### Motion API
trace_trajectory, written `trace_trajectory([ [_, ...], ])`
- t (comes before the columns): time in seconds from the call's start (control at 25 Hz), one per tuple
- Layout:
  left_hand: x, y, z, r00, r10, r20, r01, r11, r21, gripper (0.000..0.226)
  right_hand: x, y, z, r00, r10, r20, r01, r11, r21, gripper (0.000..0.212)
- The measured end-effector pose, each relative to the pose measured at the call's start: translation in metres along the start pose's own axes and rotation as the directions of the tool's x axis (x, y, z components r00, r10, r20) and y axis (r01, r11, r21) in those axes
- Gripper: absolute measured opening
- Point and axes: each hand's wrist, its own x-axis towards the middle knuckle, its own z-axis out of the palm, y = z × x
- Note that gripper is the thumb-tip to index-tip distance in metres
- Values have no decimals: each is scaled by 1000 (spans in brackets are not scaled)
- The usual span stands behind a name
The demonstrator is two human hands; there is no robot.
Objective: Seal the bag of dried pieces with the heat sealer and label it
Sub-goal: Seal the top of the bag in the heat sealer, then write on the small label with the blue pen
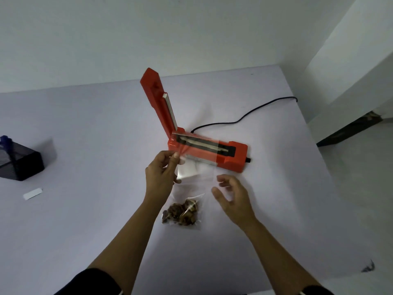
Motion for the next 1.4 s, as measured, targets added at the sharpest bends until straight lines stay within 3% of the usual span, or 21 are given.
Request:
trace_trajectory([
  [0.04,-2,0,-3,1000,-4,1,4,1000,3,14,-3,2,10,987,60,149,-64,998,23,42],
  [0.12,-5,-1,-9,1000,-9,-2,9,1000,-2,14,-1,2,24,958,89,274,-101,994,32,36],
  [0.28,-11,-10,-28,999,-32,-37,31,999,-14,14,2,-4,45,954,82,290,-75,997,-37,13],
  [0.64,-2,-55,-133,968,-103,-229,105,995,-5,10,-15,-31,143,898,92,430,-46,992,-116,12],
  [0.92,50,-94,-190,972,-193,-131,213,964,160,25,-23,-53,210,929,149,340,-92,980,-178,14],
  [1.04,64,-107,-196,985,-162,-59,172,904,392,34,-29,-53,220,954,165,251,-106,967,-229,23],
  [1.16,71,-120,-197,986,-168,-13,155,872,465,38,-33,-49,219,971,171,165,-129,963,-237,37],
  [1.4,78,-123,-195,991,-132,8,92,734,673,36,-37,-52,217,969,159,187,-70,909,-411,60],
])
